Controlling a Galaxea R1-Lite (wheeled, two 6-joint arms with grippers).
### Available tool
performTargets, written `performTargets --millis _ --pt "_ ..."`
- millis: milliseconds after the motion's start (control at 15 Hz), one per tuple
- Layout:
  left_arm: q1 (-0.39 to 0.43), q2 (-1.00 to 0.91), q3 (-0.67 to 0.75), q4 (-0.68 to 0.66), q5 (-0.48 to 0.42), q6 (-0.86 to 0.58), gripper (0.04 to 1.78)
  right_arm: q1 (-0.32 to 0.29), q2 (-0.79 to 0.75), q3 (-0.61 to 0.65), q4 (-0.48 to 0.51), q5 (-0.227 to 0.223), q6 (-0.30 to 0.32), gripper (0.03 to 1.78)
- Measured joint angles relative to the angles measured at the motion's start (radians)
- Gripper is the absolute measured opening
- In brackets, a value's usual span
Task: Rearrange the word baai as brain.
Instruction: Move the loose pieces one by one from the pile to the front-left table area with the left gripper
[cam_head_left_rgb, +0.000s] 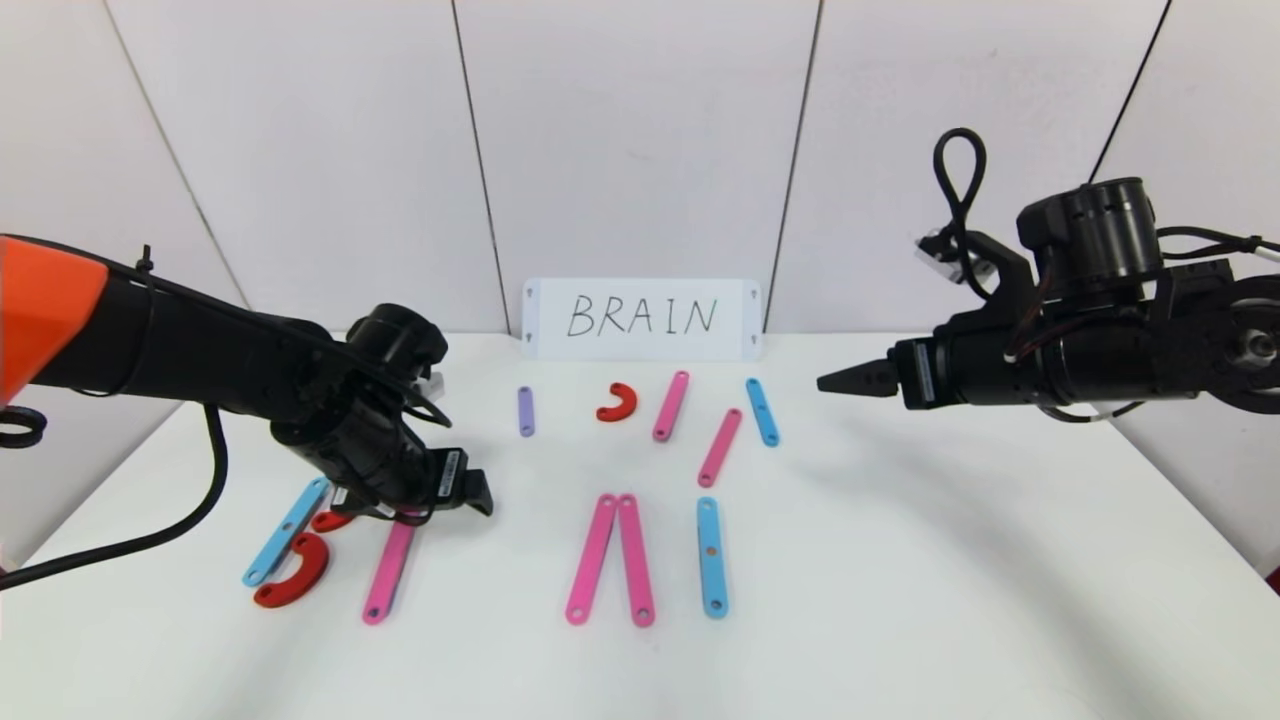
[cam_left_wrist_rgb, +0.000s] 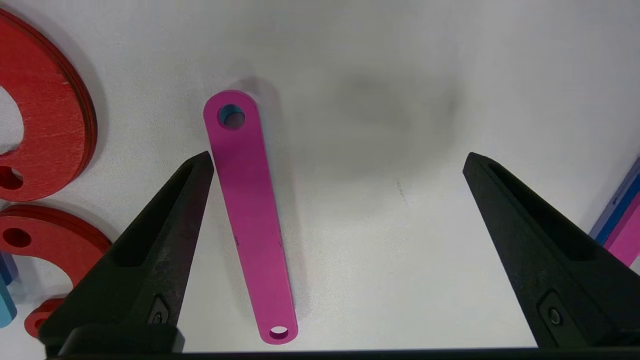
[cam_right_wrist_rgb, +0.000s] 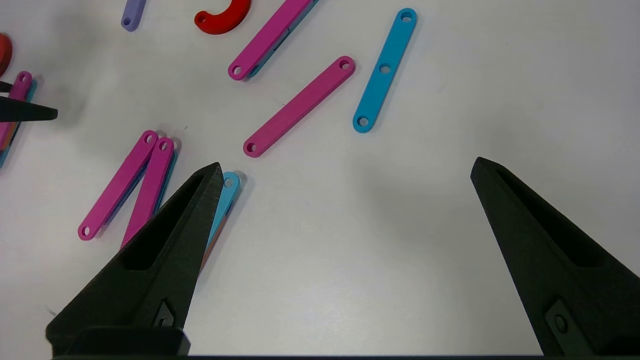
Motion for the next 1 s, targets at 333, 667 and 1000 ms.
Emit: performTargets --millis 333,667,1000 --pt "-0.003 0.002 -0.024 0.000 -0.024 0.001 1.75 -0.002 0.002 0.001 0.000 -0.001 0.000 1.74" --pt "-0.003 0.003 -0.069 -0.001 -0.035 0.000 1.75 -0.005 0.008 0.001 0.000 -0.002 -0.001 1.74" --pt "-0.004 0.027 -0.275 -0.003 -0.069 -0.032 1.75 -0.007 0.006 0.001 0.000 -0.003 0.000 1.74"
